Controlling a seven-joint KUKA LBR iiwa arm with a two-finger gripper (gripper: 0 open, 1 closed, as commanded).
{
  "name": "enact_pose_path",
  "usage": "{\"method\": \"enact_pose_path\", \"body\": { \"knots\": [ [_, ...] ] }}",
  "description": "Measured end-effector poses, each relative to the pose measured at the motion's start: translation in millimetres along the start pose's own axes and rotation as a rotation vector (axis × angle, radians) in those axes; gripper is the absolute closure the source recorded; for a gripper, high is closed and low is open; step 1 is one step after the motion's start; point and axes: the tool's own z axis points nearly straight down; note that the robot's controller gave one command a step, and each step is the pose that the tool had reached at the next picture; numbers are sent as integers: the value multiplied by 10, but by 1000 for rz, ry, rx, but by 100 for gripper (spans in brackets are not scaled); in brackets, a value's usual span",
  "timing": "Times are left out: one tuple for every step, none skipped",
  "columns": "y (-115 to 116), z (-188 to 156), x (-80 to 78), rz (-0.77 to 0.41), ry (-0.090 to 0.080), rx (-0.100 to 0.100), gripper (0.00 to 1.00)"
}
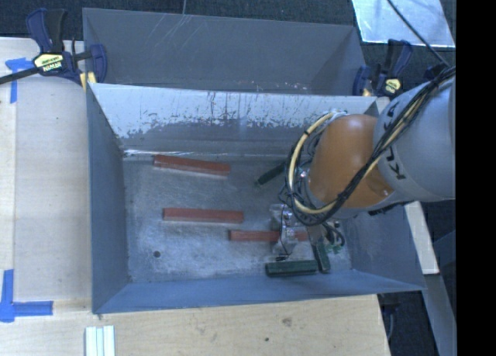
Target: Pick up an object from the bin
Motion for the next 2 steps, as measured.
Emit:
{"method": "enact_pose_path", "body": {
  "knots": [
    [0,-42,9,-1,2,0,100],
    [0,-165,12,-1,4,0,100]
  ]
}}
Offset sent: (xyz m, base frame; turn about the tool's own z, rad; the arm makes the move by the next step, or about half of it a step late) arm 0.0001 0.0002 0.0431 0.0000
